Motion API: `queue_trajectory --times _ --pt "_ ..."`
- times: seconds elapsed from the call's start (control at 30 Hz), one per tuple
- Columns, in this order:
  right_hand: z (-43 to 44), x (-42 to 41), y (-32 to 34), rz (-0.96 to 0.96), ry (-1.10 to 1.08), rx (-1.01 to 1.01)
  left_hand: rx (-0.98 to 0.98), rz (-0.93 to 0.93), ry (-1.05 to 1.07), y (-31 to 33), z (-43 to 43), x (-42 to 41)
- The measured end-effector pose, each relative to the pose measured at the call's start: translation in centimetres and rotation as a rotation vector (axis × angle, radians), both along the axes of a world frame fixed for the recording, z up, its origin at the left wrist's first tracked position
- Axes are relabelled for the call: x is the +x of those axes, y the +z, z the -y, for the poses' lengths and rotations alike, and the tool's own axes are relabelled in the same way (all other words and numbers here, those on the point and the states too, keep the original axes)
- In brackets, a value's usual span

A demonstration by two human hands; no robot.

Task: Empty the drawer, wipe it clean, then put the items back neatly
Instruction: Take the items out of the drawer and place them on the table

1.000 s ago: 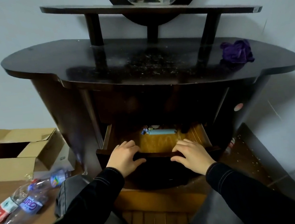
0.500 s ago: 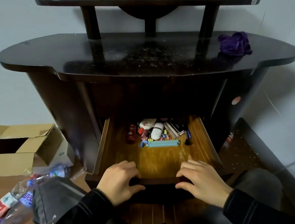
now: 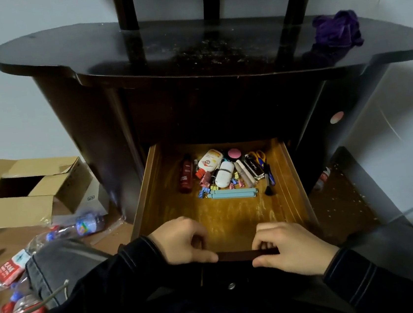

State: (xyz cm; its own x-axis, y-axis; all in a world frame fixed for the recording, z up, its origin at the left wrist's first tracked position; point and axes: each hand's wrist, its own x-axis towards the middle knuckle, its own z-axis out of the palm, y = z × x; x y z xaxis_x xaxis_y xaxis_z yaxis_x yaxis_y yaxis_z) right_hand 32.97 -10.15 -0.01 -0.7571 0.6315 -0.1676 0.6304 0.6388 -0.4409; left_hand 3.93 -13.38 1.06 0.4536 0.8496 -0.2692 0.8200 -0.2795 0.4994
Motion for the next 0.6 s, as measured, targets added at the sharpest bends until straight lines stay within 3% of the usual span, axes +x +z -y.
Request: queue_trajectory --times 0.2,0.37,0.47,0.6 --pt "-3.3 -1.1 0.9 0.021 -0.129 -0.037 -0.006 0.166 0.146 0.0 -3.2 0.2" --pt "-9.3 -4.4 -0.5 -0.003 -0.331 -0.150 -0.127 0.252 0.428 -1.6 -10.1 0.9" --pt "-12.7 -6.4 -3.1 -0.130 -0.498 -0.226 -0.090 0.197 0.556 -4.0 -13.8 1.6" --pt "-15.3 -6.5 -7.1 -0.176 -0.614 -0.138 0.049 0.068 0.631 -7.5 -14.8 1.2"
